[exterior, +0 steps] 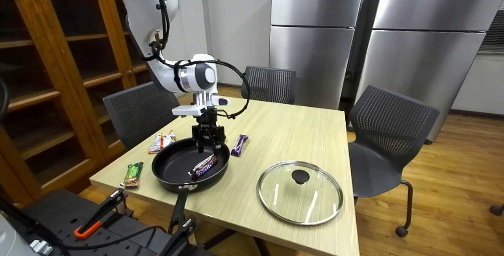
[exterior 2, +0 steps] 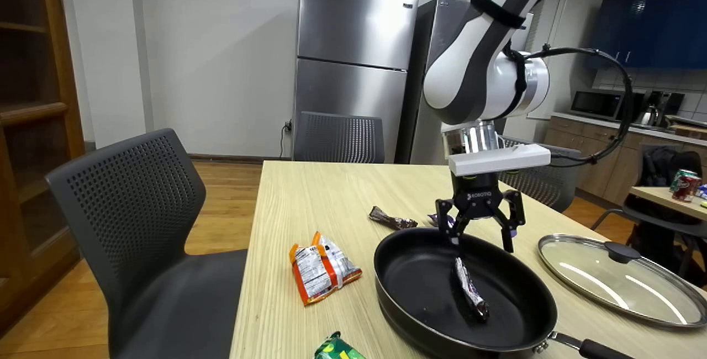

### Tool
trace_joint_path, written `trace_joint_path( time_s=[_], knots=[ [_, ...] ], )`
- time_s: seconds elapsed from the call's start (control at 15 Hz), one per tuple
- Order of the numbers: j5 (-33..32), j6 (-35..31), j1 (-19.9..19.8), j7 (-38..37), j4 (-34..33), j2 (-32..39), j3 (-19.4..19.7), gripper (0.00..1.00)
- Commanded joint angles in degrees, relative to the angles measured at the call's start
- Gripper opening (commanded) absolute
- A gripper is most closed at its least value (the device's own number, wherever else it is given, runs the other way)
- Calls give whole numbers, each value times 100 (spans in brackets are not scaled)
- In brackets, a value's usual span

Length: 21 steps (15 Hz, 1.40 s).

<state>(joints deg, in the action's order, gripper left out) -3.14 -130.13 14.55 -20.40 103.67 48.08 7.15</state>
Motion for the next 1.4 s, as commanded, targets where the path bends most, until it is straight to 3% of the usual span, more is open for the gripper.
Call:
trace_joint_path(
  time_s=[0.0, 0.4, 1.33],
  knots=[
    [-254, 73, -143, 113, 83, -305, 3, 100],
    [-515, 55, -312, 221, -169, -325, 62, 100],
    [-424, -333, -418, 56, -288, -200, 90, 100]
  ],
)
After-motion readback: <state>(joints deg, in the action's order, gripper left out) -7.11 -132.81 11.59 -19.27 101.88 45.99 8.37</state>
